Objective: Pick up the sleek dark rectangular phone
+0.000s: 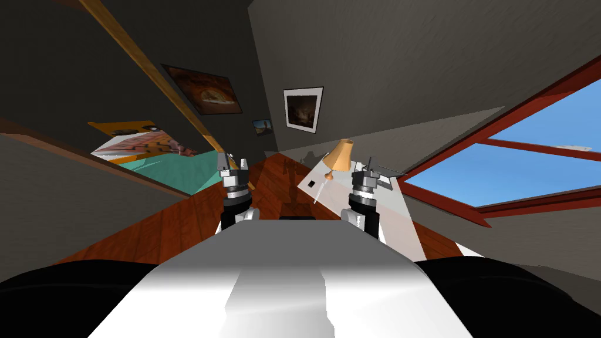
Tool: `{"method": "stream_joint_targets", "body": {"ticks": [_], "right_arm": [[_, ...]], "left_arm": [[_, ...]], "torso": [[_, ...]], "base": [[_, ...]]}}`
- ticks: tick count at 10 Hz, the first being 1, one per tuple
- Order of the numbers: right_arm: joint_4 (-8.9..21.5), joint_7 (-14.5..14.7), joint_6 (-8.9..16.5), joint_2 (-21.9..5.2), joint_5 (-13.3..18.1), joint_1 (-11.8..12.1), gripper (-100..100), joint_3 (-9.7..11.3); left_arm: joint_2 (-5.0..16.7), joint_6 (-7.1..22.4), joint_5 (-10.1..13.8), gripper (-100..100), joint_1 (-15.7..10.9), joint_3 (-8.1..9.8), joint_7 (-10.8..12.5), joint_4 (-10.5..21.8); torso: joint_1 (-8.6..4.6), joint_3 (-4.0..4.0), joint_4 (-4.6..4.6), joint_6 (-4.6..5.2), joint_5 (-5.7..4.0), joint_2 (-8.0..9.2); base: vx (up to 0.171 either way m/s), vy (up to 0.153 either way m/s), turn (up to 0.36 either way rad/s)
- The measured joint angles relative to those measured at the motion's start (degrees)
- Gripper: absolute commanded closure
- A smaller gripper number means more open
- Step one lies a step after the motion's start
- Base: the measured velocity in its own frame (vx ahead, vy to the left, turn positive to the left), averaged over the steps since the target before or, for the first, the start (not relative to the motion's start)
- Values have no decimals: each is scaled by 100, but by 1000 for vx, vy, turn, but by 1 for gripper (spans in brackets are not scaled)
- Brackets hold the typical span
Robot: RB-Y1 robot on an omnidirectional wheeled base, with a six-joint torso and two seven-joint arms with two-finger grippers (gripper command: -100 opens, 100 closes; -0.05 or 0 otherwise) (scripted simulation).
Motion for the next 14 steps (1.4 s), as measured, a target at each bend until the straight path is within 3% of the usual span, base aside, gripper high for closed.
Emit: {"method": "stream_joint_targets", "body": {"ticks": [4,7,14], "right_arm": [[-26,-283,329,-600,60,-107,-100,-14],[-46,-702,843,-1034,123,-291,-100,-24],[42,-1553,1852,-1583,127,-518,-100,-112]], "left_arm": [[-1,0,0,0,0,-1,0,0],[-1,0,0,0,0,-1,0,0],[-1,0,0,0,0,-1,0,0]], "torso": [[28,0,0,0,6,1],[40,-2,-1,-1,9,-4],[35,-9,-4,0,8,-16]], "base": [[-6,65,-9],[8,96,-8],[23,79,-10]]}}
